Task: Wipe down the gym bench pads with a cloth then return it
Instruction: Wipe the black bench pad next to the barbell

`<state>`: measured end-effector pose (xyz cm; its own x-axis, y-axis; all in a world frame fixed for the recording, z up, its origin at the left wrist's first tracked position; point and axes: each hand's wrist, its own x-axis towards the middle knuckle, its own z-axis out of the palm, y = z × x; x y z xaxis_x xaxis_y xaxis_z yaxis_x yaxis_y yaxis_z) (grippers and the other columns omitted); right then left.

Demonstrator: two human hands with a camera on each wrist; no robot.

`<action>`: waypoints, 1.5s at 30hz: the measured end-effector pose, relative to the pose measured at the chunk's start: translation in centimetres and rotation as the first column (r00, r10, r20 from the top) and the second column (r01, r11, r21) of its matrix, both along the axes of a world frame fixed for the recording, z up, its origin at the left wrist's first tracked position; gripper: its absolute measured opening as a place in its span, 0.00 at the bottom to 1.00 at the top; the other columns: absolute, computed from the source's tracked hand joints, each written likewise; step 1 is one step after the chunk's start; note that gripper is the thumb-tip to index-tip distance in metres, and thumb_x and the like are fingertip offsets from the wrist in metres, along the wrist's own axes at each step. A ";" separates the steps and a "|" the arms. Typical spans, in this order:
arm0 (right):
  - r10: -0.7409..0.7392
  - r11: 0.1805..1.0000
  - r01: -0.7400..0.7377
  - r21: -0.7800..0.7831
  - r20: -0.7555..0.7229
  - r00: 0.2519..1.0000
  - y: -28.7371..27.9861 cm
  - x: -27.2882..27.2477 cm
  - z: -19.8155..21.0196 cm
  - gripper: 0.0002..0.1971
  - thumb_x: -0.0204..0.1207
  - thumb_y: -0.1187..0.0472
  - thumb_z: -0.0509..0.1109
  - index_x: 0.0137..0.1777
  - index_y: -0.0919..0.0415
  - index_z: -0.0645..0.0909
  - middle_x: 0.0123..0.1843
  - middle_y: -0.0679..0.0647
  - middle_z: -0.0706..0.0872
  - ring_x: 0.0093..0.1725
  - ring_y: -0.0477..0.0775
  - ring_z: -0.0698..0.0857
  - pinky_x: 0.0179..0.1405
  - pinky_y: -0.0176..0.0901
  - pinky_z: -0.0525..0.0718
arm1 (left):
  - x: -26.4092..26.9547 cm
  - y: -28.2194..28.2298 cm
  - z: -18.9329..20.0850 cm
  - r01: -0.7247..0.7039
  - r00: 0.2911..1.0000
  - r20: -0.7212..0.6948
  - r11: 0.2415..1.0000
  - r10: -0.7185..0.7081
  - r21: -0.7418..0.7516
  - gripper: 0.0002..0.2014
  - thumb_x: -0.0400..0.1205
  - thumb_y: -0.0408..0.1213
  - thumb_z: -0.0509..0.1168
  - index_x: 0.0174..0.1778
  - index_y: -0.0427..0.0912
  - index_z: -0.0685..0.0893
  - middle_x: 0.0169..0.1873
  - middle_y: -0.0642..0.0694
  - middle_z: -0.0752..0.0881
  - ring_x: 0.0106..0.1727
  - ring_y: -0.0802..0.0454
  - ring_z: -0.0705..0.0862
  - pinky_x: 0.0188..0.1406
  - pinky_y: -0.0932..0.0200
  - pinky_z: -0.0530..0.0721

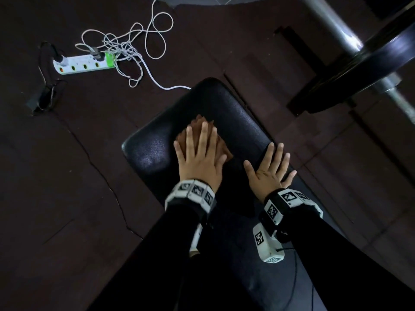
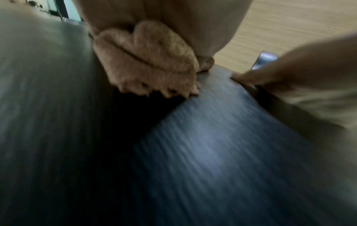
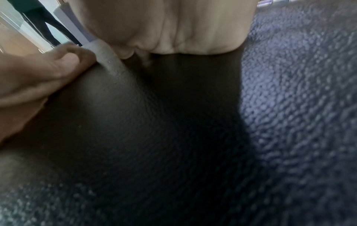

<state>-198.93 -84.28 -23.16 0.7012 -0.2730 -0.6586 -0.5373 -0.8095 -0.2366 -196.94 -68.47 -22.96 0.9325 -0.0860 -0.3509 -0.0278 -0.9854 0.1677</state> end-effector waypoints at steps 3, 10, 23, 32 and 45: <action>0.002 1.000 -0.002 0.002 0.002 1.000 -0.1 -0.1 -0.1 0.40 0.77 0.31 0.45 0.78 0.44 0.25 0.79 0.42 0.22 0.78 0.49 0.25 0.72 0.62 0.25 | 3.0 2.4 0.0 0.011 1.000 0.003 1.000 -0.011 0.008 0.33 0.85 0.55 0.48 0.83 0.54 0.41 0.84 0.53 0.41 0.83 0.44 0.39 0.78 0.33 0.40; 0.011 1.000 -0.011 0.018 -0.032 0.999 -0.2 0.1 0.0 0.41 0.76 0.30 0.44 0.77 0.44 0.22 0.77 0.42 0.19 0.77 0.50 0.23 0.71 0.62 0.24 | 0.5 8.1 0.0 -0.370 0.924 0.087 0.928 0.373 -0.041 0.31 0.85 0.55 0.46 0.84 0.49 0.51 0.84 0.48 0.50 0.83 0.39 0.48 0.77 0.28 0.49; -0.001 1.000 0.001 -0.014 0.000 1.000 -0.1 0.0 -0.6 0.41 0.75 0.31 0.44 0.77 0.44 0.23 0.79 0.42 0.21 0.78 0.50 0.25 0.71 0.62 0.24 | -4.9 3.3 -0.3 -0.220 0.975 0.001 0.975 0.220 -0.038 0.29 0.84 0.59 0.40 0.80 0.63 0.37 0.81 0.54 0.33 0.79 0.48 0.26 0.77 0.35 0.33; 0.009 1.000 -0.009 -0.030 -0.013 1.000 0.0 0.2 -0.1 0.40 0.78 0.32 0.45 0.79 0.46 0.25 0.80 0.45 0.23 0.79 0.52 0.26 0.73 0.64 0.27 | -5.2 6.2 -0.9 -0.562 0.799 0.050 0.773 0.600 -0.293 0.32 0.84 0.54 0.52 0.83 0.54 0.49 0.83 0.36 0.40 0.83 0.36 0.41 0.79 0.33 0.51; 0.014 0.999 -0.013 -0.045 0.022 1.000 0.1 0.0 0.4 0.40 0.79 0.34 0.47 0.80 0.48 0.27 0.81 0.46 0.26 0.80 0.54 0.29 0.74 0.65 0.29 | -16.5 -2.1 -0.1 -0.726 0.615 -0.120 0.500 0.779 -0.473 0.39 0.81 0.55 0.54 0.82 0.39 0.46 0.77 0.28 0.59 0.74 0.30 0.66 0.70 0.40 0.70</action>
